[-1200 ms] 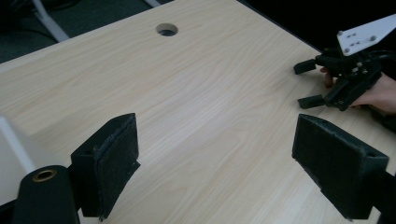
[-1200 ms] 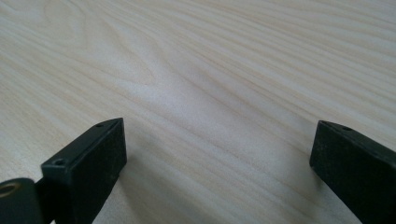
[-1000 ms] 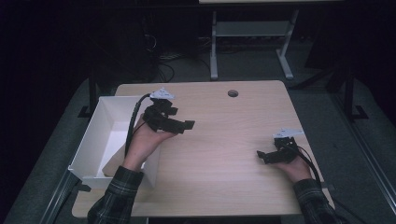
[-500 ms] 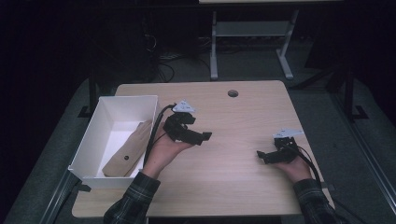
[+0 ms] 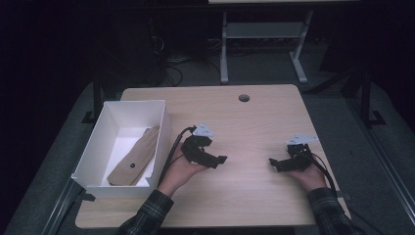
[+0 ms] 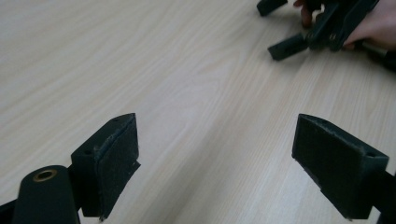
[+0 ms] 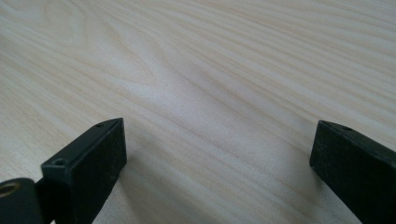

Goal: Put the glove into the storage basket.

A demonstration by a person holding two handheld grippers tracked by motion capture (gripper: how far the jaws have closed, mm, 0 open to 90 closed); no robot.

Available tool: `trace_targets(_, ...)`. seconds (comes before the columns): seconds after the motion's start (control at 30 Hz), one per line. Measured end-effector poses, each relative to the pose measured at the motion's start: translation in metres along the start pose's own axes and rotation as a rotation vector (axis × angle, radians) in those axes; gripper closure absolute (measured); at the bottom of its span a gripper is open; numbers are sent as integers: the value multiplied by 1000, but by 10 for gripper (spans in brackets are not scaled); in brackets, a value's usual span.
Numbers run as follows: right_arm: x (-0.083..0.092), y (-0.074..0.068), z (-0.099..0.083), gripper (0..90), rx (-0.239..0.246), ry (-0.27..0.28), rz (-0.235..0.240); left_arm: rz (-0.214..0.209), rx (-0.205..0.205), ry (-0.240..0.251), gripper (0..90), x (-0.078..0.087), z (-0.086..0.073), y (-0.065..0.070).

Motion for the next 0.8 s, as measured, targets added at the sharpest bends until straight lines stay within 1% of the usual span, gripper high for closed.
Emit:
trace_targets(0.13, 0, 0, 0, 33, 0, 0, 0, 1, -4, -23, 140, -14, -12, 0)
trace_targets(0.2, 0, 0, 0, 33, 0, 0, 0, 6, -12, -27, 140, -19, -17, 0)
trace_targets(0.27, 0, 0, 0, 33, 0, 0, 0, 7, -6, -36, 140, -25, -22, -1)
trace_targets(0.33, 0, 0, 0, 33, 0, 0, 0, 19, -19, -47, 140, -28, -26, -2)
trace_targets(0.37, 0, 0, 0, 33, 0, 0, 0, 17, -18, -53, 140, -30, -28, -2)
trace_targets(0.5, 0, 0, 0, 33, 0, 0, 0, 36, -27, -68, 140, -37, -34, -4)
trace_targets(0.63, 0, 0, 0, 33, 1, 0, 1, 66, -19, -68, 140, -43, -40, -7)
trace_targets(0.7, 0, 0, 0, 33, 1, 0, 1, 73, -20, -70, 140, -47, -43, -9)
trace_targets(0.73, 0, 0, 0, 33, 1, 0, 1, 73, -22, -85, 140, -51, -46, -10)
trace_targets(0.8, 0, 0, 0, 33, 4, -1, 1, 84, -40, -94, 140, -54, -49, -11)
Point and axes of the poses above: each handheld gripper's, and its own axes: x roughly backward along the jaws, z roughly out of its top, y roughly to its right, the point moved 8 cm from there along -x, roughly forward along the jaws, and after that the axes turned 10 degrees about -y, right-handed, at the moved point
